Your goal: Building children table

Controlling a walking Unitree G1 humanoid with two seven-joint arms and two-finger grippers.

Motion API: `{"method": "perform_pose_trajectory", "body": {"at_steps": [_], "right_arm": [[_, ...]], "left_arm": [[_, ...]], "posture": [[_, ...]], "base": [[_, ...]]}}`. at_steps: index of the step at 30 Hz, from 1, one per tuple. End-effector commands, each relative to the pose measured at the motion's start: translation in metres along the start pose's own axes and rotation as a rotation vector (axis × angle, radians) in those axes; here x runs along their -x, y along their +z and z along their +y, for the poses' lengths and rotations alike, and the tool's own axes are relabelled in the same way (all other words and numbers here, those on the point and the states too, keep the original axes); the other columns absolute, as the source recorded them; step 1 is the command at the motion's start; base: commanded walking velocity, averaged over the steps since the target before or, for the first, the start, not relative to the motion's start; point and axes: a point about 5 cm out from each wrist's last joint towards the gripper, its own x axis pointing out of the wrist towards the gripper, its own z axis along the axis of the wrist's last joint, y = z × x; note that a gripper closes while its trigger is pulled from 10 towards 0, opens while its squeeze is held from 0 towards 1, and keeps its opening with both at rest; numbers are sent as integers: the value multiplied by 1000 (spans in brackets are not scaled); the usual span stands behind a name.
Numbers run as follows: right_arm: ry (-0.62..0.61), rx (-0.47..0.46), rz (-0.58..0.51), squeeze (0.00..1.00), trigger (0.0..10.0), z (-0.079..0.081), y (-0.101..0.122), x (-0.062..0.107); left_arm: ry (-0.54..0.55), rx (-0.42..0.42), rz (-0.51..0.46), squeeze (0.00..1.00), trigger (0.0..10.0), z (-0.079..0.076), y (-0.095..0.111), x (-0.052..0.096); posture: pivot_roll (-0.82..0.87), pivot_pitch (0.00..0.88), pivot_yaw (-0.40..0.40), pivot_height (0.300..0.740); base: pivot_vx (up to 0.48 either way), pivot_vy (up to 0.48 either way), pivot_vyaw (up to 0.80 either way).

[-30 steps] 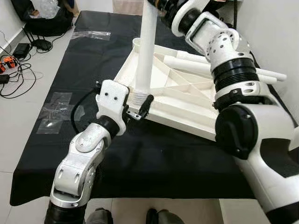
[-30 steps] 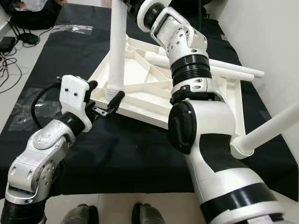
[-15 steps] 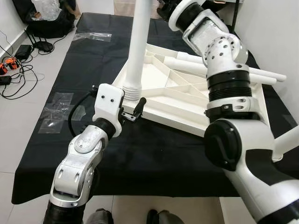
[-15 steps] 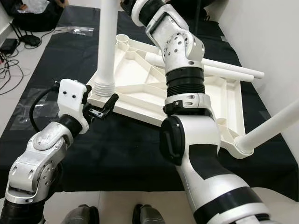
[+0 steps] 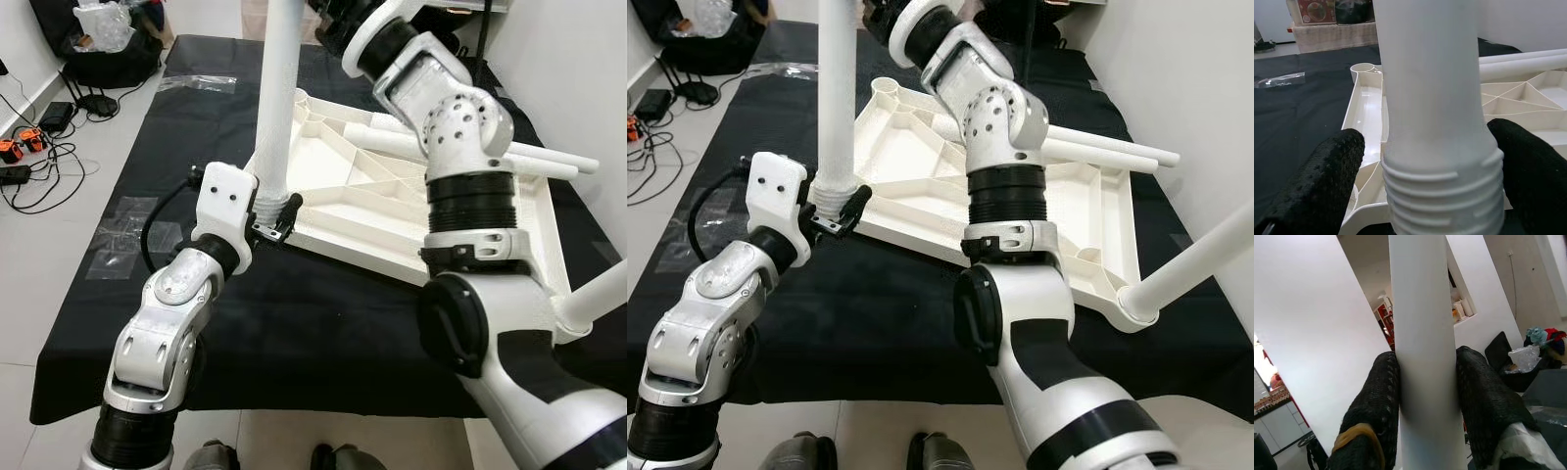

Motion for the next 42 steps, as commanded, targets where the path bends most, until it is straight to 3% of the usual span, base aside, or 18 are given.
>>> {"method": "perform_pose_trajectory", "body": {"at_steps": [1,7,8,9,10,20,21,22,27,28,29,30,31,42], "right_arm": [[38,-11,-9,0,0,9,1,0],[44,-12,-5,0,0,13,0,1],[42,-10,-6,0,0,13,1,1],[42,-10,-6,0,0,13,1,1],[40,-9,-8,0,0,13,2,2],[23,-9,-12,0,0,13,3,3],[23,-6,-12,0,0,13,3,4],[23,0,-8,0,1216,13,2,4],[24,4,-5,0,1216,13,1,4],[8,17,13,1000,10000,10,-4,6],[-7,31,35,1000,10000,7,-9,10],[-7,31,35,1000,10000,7,-9,10],[-25,37,57,0,10000,3,-15,14],[-76,58,119,0,10000,-6,-32,29]], "left_arm": [[-6,-3,11,0,10000,-1,-4,-1],[-5,5,4,0,10000,-1,-4,-4],[-3,1,3,0,2549,-1,-4,-4],[-3,1,3,0,2549,-1,-4,-4],[0,-3,5,0,0,-1,-4,-4],[18,-35,-1,0,0,0,-5,-5],[16,-40,1,0,6902,0,-5,-5],[19,-43,8,0,10000,0,-5,-5],[22,-45,13,0,10000,0,-5,-6],[23,-87,15,0,10000,2,-6,-4],[20,-144,16,0,10000,5,-6,-2],[20,-144,16,0,10000,5,-6,-2],[22,-176,19,0,10000,9,-6,2],[21,-265,49,0,10000,22,-12,13]], "posture": [[52,67,-88,740],[51,69,-90,740],[51,69,-90,740],[51,69,-90,740],[51,69,-90,740],[51,73,-90,740],[51,73,-90,740],[50,75,-87,740],[50,75,-87,740],[52,75,-87,740],[53,76,-86,740],[53,76,-86,740],[52,77,-84,740],[54,80,-77,740]], "base": [[0,0,0],[0,0,0],[0,0,0],[0,0,0],[0,0,0],[0,0,0],[0,0,0],[0,0,0],[0,0,0],[0,0,0],[0,0,0],[0,0,0],[0,0,0],[0,0,0]]}}
